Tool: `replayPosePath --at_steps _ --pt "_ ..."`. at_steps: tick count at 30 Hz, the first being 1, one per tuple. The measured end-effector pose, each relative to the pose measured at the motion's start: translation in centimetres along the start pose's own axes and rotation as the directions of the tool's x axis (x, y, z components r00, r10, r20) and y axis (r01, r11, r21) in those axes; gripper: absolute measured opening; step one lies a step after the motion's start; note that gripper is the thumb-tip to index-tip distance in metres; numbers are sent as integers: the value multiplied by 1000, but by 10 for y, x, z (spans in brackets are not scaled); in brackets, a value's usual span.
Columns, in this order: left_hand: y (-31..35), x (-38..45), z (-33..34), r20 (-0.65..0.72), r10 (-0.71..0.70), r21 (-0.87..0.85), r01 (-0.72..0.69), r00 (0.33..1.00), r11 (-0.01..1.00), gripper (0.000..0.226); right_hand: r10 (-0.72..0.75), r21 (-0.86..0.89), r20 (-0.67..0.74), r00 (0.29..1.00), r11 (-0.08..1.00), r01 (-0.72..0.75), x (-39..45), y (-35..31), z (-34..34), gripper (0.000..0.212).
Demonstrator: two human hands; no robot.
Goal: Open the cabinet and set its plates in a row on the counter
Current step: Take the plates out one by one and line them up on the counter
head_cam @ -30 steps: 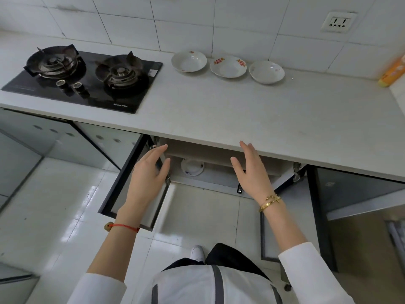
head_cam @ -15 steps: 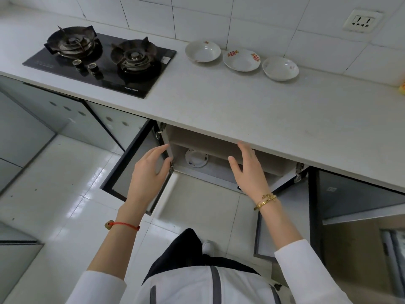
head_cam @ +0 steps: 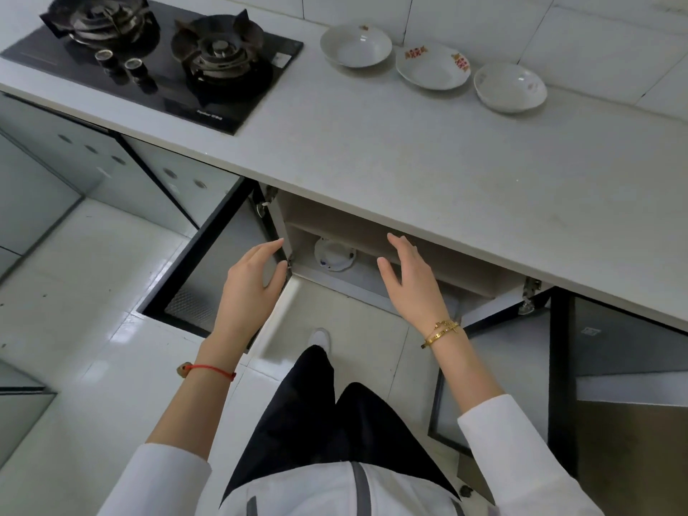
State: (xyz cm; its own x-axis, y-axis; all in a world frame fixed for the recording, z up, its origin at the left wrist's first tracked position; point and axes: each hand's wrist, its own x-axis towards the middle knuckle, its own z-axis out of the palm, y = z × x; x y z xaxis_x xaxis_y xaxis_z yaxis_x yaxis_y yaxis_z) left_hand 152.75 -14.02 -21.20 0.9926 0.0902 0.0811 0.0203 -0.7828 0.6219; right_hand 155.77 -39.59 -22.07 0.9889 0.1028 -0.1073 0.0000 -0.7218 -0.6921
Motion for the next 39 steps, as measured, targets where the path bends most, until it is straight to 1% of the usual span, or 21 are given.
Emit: replayPosePath --at_steps 7,10,15,19,22,25,29,33,39 --pt "-76 45 90 38 -28 4 28 999 1000 39 21 2 54 998 1000 -21 64 79 88 52" --pt "-115 70 140 45 -34 8 34 998 999 39 1 -18 60 998 1000 1 96 119 131 51" --pt "-184 112 236 59 -30 -3 30 998 1000 38 -29 -38 40 999 999 31 150 198 209 48" --pt "-241 141 312 57 -11 0 11 998 1000 37 -20 -93 69 997 995 26 187 268 275 49" --pt "-283 156 363 52 3 -2 -3 999 1000 36 -19 -141 119 993 989 36 211 316 323 50" --pt "-319 168 403 52 -27 -11 28 998 1000 36 -3 -162 112 994 987 21 232 355 358 50" --pt "-355 181 443 89 -71 6 70 994 998 37 39 -162 94 995 987 -23 265 388 389 48" --pt "-381 199 475 111 -146 9 146 983 989 40 63 -145 68 996 988 -53 304 411 412 47" --pt "-412 239 524 75 -200 8 200 977 980 40 81 -120 9 997 990 -79 359 438 445 45"
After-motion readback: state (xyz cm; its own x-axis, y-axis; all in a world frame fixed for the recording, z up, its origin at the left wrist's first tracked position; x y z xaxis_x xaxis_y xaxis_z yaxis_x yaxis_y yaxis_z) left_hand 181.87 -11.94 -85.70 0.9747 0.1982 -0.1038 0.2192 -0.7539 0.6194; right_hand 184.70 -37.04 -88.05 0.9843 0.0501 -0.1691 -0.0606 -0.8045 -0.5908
